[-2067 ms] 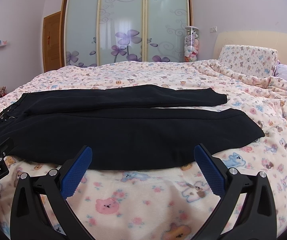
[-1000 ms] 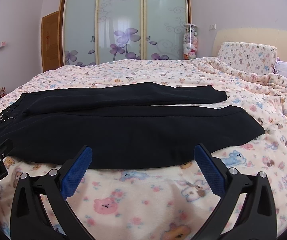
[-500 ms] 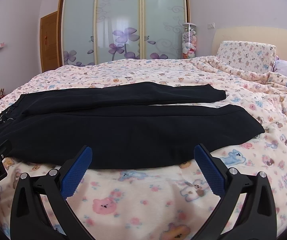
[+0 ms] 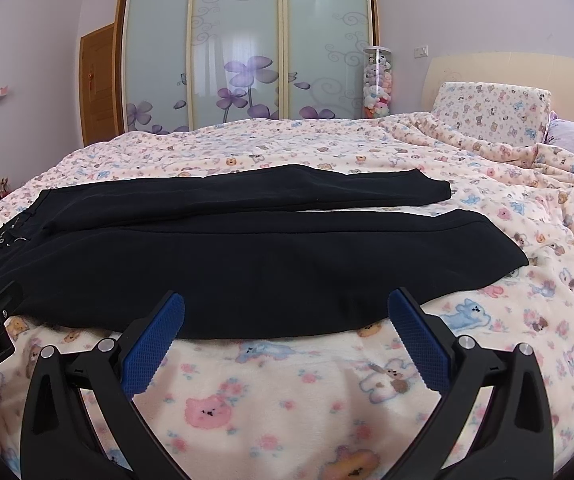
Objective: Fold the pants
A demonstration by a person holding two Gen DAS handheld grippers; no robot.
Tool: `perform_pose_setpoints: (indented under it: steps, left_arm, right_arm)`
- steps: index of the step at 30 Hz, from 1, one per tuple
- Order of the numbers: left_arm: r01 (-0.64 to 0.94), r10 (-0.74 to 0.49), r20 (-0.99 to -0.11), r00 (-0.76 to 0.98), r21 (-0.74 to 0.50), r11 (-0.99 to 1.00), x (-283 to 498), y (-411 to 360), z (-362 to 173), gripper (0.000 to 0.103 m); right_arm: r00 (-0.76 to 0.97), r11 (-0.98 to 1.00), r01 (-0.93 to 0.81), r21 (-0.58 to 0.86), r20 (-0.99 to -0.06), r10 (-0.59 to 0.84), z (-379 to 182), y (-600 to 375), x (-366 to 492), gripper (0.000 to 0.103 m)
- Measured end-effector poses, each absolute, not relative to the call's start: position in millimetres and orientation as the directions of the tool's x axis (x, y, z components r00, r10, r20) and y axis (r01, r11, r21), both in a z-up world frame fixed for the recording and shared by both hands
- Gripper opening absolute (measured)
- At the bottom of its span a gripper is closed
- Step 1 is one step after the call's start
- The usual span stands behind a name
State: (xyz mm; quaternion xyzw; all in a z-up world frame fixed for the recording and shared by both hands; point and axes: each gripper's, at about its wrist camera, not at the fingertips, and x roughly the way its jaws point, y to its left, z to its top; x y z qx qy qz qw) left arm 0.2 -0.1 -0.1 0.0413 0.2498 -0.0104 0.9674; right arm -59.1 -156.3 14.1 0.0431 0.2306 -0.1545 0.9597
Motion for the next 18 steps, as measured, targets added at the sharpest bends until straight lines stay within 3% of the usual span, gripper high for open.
perform_pose_setpoints:
  steps: [13,18]
  left_arm:
    - [0.045,-0.004,-0.487,0.873,0.073,0.996,-0.1,-0.3,-0.2,0.101]
    - [0.038,0.003,-0.490,0.872,0.073,0.997,1.2,0.2,0.5,0.101]
  right_arm:
    - [0.853,0.950,0.312,0.029,-0.449,-0.266,15.7,-168.2,-61.7,0.102]
    - [0.887,0.954,0.296,0.048,-0.385,-0.256,31.5,-177.3,-64.9,0.102]
